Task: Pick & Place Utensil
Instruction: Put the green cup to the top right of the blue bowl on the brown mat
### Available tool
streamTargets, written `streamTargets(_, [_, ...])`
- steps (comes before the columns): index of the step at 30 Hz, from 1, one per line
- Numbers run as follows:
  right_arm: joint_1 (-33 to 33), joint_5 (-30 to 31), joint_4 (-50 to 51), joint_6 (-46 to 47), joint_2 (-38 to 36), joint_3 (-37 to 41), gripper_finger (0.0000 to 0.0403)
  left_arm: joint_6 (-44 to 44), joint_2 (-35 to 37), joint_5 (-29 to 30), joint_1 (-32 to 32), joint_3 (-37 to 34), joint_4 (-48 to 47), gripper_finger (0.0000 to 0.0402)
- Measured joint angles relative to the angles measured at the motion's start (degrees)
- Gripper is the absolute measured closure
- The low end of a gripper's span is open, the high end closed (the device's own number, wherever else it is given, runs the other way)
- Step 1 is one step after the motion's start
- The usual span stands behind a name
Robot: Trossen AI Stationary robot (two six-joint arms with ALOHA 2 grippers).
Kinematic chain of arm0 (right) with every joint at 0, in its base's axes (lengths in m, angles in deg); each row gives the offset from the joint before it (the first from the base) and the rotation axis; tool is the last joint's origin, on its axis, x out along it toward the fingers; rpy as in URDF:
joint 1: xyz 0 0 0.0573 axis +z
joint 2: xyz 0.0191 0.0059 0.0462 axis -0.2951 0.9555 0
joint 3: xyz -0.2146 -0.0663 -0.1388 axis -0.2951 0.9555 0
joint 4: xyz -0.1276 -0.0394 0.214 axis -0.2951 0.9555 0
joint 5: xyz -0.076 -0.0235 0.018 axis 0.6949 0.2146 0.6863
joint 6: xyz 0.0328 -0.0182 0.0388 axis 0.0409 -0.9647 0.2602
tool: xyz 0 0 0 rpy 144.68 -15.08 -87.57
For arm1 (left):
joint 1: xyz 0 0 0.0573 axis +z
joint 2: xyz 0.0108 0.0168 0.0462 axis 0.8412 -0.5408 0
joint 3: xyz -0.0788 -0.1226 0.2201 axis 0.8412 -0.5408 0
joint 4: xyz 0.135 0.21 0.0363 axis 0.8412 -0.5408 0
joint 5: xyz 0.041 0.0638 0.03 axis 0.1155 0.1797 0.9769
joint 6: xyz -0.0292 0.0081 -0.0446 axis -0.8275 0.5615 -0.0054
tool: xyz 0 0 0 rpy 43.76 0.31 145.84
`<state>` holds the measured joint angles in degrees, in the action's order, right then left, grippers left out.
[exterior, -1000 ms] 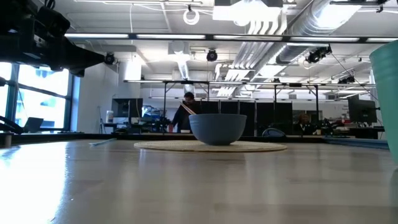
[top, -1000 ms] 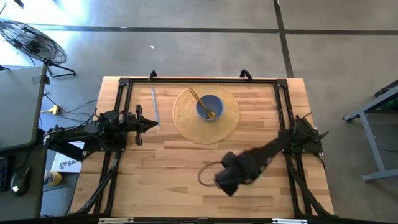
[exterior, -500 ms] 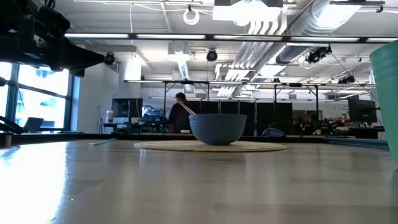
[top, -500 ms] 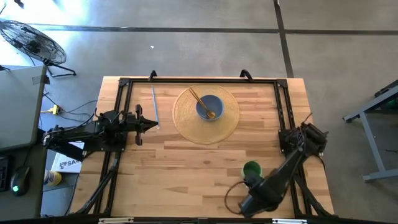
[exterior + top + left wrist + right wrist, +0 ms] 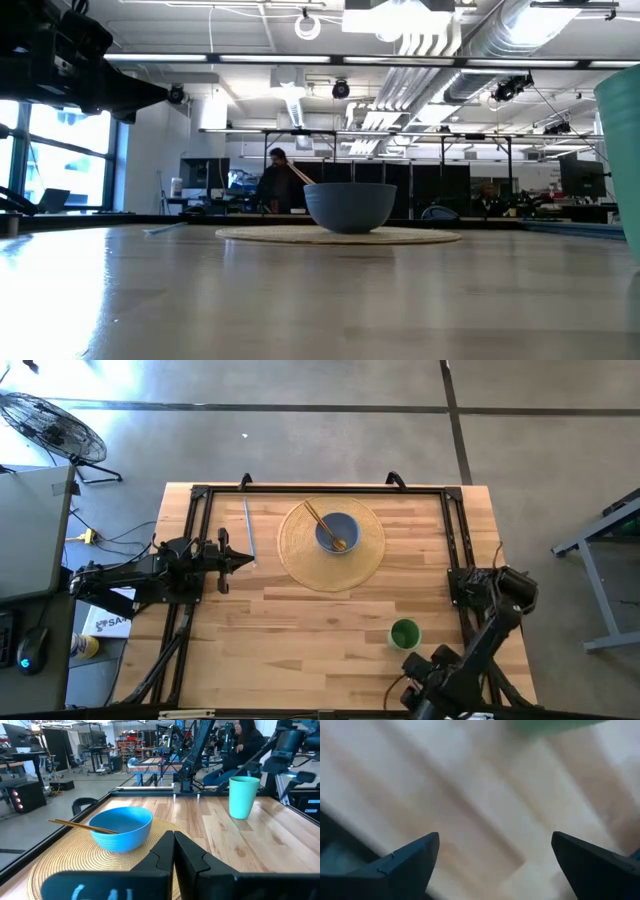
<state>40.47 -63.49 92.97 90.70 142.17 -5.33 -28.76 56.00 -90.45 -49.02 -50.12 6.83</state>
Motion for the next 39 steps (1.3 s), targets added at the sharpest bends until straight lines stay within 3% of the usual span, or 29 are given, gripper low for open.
streamTargets(3, [3.2, 7.6, 0.2, 4.3, 0.0, 2.7, 0.0022, 0.0, 0.0, 0.0, 0.0, 0.0, 0.0, 0.04])
streamTargets(9, [5.6, 16.0, -0.5, 4.7, 0.0, 7.4, 0.0022, 0.0, 0.0, 0.0, 0.0, 0.0, 0.0, 0.04])
streamTargets(18, [2.5, 25.6, -6.5, 0.7, 0.0, 14.1, 0.0022, 0.0, 0.0, 0.0, 0.0, 0.0, 0.0, 0.04])
streamTargets(30, [-2.2, 43.1, -12.2, -11.4, 0.0, 14.6, 0.0022, 0.0, 0.0, 0.0, 0.0, 0.0, 0.0, 0.04])
streamTargets(39, [-5.4, 51.6, -35.5, -20.4, 0.0, 23.9, 0.0022, 0.0, 0.0, 0.0, 0.0, 0.0, 0.0, 0.04])
